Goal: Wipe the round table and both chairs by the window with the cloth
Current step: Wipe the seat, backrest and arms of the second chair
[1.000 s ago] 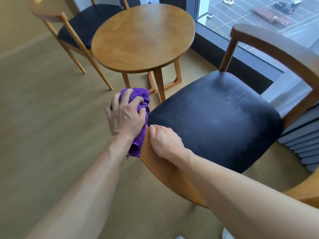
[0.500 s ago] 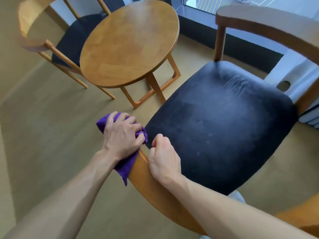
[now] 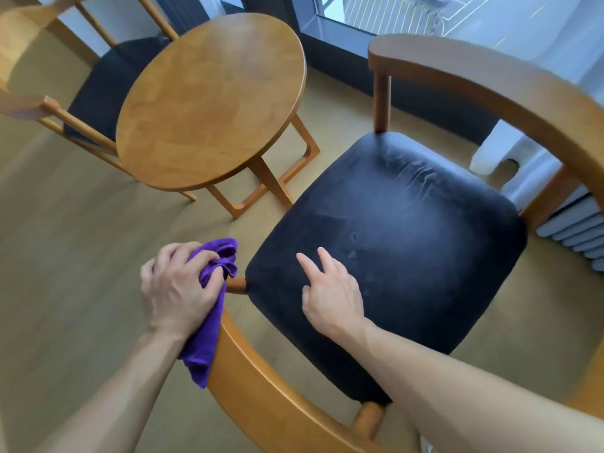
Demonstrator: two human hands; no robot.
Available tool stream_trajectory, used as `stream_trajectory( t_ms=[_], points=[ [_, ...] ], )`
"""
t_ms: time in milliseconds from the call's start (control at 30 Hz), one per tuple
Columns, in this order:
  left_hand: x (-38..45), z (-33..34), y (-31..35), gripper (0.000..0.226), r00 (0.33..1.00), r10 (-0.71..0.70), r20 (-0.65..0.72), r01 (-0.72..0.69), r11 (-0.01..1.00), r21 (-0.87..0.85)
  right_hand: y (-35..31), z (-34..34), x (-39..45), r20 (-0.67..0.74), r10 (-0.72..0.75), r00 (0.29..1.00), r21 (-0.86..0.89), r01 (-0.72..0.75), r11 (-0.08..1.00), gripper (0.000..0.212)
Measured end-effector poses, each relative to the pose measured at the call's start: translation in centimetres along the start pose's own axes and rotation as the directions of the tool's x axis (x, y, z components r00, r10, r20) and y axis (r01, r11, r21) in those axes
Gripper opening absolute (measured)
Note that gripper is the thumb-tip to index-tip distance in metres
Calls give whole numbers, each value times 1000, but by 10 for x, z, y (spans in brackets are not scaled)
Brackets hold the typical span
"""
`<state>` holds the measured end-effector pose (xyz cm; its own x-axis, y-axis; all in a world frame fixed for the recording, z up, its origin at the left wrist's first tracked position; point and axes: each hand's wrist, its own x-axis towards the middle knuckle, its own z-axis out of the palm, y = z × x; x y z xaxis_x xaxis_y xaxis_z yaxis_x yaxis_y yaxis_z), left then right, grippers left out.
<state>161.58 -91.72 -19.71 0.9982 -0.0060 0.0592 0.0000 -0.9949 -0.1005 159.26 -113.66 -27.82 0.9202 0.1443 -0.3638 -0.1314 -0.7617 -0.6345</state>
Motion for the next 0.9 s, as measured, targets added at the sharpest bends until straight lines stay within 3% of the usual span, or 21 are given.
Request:
stream_trajectory(
  t_ms=[67, 133, 200, 333, 433, 600, 767, 900],
  points=[
    [-12, 2, 5, 17, 982, 186, -24, -185, 982, 43, 16, -8, 13, 44, 19, 999, -94, -15, 996, 62],
    [-22, 8, 9, 22, 921, 390, -7, -389, 919, 58, 32, -18, 23, 76, 83, 994, -152, -71, 986, 62],
    [-19, 11, 9, 28, 881, 472, 13, -471, 877, 96, 47, -28, 33, 86, 140, 986, -191, -121, 974, 60],
    [7, 13, 26, 34, 963, 270, -6, -264, 948, 179, 70, -45, 48, 41, 190, 981, -272, -172, 947, 53],
    [23, 14, 29, 31, 995, 66, -80, -56, 990, 126, 80, -52, 54, 54, 197, 979, -293, -173, 940, 54],
    [40, 8, 17, 24, 934, -327, -147, 306, 941, -147, 91, -59, 55, 95, 210, 973, -267, -178, 947, 55],
    [67, 3, 68, 27, 878, -426, -219, 317, 859, -403, 95, -70, 63, 36, 207, 978, -193, -196, 961, 44],
    [94, 31, 108, 35, 844, -520, -129, 380, 751, -541, 105, -84, 74, -25, 217, 976, -192, -218, 957, 42]
  ],
)
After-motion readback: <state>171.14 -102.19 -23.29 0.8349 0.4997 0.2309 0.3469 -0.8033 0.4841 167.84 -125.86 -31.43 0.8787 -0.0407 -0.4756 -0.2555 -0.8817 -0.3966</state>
